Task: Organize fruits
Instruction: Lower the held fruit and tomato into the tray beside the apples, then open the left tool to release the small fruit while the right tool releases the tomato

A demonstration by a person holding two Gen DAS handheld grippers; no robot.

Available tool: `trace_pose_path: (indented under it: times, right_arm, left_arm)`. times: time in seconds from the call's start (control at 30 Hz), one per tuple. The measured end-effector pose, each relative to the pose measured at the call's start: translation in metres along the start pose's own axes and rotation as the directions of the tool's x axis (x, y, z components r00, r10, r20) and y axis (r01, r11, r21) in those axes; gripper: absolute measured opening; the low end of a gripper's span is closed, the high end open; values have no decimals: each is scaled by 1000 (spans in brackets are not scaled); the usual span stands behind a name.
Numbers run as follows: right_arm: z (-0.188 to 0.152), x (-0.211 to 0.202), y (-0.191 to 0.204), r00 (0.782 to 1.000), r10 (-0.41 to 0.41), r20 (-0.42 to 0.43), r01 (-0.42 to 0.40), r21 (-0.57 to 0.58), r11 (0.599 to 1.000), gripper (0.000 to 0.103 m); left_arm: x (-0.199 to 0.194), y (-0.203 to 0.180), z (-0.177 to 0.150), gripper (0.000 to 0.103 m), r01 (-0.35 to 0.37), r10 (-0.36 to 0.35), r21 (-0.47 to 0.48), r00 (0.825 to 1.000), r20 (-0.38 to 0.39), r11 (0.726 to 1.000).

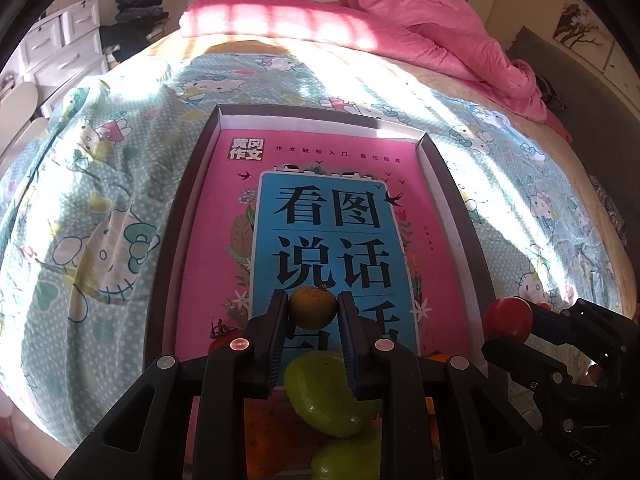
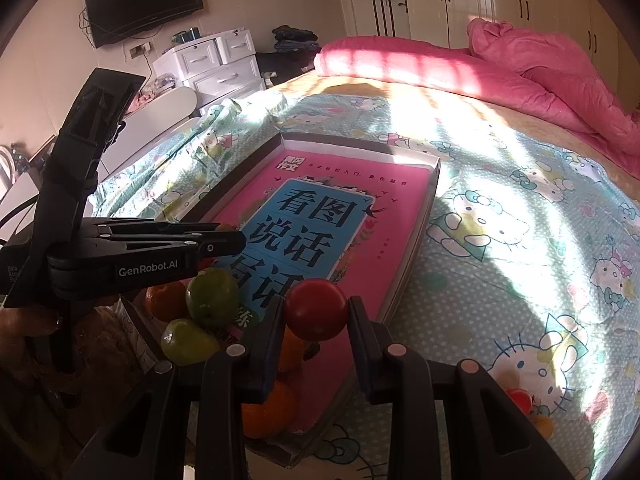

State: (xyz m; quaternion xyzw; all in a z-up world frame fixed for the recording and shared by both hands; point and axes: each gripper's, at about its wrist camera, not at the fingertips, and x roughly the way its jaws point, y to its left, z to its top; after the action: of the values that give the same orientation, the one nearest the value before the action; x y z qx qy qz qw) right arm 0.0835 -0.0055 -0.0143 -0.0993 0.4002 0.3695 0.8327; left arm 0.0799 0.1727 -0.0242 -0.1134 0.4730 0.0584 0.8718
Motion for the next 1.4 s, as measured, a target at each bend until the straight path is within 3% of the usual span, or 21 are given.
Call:
trace_pose_path:
  times: [1.4]
  right_arm:
    - [-1, 41, -3, 998, -16, -69, 19, 40, 999, 32]
  left_arm:
    - [21, -11, -1, 26, -31, 32, 40, 999, -39, 999]
